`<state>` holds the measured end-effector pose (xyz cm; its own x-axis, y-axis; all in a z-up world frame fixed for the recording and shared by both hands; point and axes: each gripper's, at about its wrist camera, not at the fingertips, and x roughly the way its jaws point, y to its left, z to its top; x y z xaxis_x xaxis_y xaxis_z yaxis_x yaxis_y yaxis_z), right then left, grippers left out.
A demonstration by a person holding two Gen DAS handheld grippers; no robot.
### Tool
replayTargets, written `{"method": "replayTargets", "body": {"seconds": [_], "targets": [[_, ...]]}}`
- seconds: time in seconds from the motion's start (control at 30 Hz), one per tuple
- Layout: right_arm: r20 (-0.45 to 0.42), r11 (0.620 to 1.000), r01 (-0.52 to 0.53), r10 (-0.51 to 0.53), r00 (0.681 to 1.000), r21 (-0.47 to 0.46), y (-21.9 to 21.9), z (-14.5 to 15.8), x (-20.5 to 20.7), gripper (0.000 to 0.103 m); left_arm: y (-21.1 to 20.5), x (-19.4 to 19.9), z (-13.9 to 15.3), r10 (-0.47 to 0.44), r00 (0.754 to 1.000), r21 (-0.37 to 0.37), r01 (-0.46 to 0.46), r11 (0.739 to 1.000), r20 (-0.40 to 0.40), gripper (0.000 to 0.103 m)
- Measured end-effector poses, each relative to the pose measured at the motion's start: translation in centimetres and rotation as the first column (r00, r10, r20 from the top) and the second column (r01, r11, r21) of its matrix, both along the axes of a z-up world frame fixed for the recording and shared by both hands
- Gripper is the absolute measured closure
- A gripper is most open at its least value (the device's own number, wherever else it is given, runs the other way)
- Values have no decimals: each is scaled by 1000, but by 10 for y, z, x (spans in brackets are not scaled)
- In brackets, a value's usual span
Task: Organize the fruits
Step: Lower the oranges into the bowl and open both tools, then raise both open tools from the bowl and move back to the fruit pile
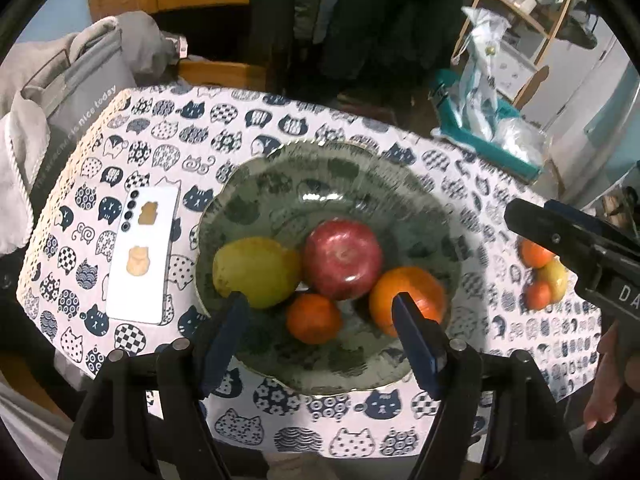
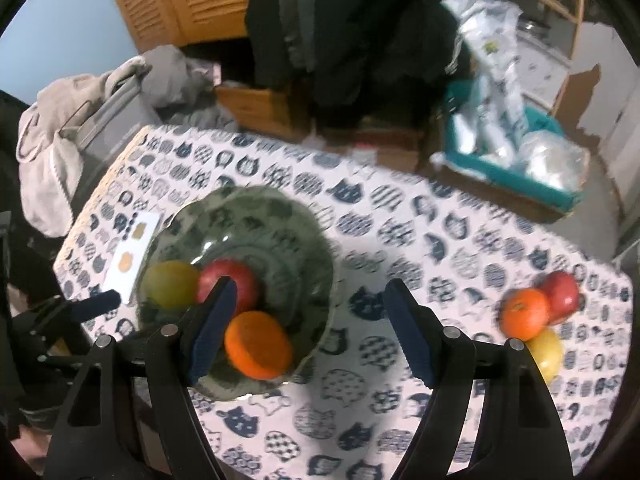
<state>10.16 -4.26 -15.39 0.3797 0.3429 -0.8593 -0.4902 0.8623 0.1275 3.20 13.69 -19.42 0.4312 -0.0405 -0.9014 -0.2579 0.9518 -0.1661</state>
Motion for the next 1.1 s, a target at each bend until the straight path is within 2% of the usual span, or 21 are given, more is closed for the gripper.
{"method": "replayTargets", "body": {"seconds": [0.47, 0.67, 0.97, 1.1], "targets": [[130, 997, 80, -81, 988, 18, -47, 50, -7, 26, -32, -3, 50, -51, 989, 57, 44, 997, 136, 27], [176, 994, 103, -108, 978, 37, -70, 67, -13, 26, -41, -6, 75, -54, 975, 78, 38, 996, 217, 27], [228, 988, 142, -153, 962, 62, -107, 85, -21, 26, -61, -8, 101, -80, 953, 117, 47, 992, 294, 26], [246, 984, 163, -174, 953, 65, -124, 89, -25, 26, -71, -8, 110, -98, 942, 132, 58, 990, 322, 22]]}}
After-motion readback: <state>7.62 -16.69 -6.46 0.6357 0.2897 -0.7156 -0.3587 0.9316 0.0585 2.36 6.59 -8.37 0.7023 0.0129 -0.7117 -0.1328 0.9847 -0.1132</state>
